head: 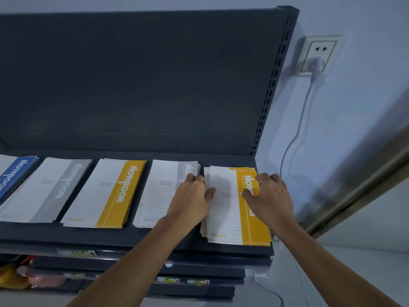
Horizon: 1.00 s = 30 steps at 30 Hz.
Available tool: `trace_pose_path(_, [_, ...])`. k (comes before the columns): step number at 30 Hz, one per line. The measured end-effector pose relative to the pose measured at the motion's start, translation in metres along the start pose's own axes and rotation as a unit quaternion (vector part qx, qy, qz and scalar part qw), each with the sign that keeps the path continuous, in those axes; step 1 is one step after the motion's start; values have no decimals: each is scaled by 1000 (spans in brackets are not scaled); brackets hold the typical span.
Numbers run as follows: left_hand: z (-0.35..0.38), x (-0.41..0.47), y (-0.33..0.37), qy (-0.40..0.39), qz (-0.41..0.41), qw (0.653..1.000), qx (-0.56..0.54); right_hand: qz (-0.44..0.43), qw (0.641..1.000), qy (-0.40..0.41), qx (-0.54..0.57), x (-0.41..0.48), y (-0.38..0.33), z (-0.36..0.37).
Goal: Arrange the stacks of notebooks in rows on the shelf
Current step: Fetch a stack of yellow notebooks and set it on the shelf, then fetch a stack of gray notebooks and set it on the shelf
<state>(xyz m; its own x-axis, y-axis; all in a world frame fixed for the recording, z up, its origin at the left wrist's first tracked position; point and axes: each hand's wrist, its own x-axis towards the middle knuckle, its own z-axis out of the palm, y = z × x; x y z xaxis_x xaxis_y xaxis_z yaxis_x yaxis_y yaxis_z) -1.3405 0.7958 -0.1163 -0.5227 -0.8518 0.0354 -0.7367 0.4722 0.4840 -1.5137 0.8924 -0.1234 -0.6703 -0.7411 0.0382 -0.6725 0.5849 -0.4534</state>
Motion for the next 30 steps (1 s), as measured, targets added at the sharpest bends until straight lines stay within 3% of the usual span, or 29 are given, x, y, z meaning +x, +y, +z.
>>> trace_pose_path(4, [-23,-2,-15,8,8,1000,-22,-71,997,0,8,-1,-36,-3])
trace_pose_path(13, [-95,-28,-85,76,-32,996,-30,-233,964,-108,64,-18,-148,29])
trace_pose_path(17, [-131,-51,-138,104,-70,992,-16,-306,936,-163,64,-33,-211,46])
trace_pose_path(23, [-190,-94,-228,143,-128,981,-14,-383,903,-184,53,-68,-311,72])
trace_pose_path(30, [-283,-160,-354,196,-178,964,0,-432,876,-210,38,-138,-459,130])
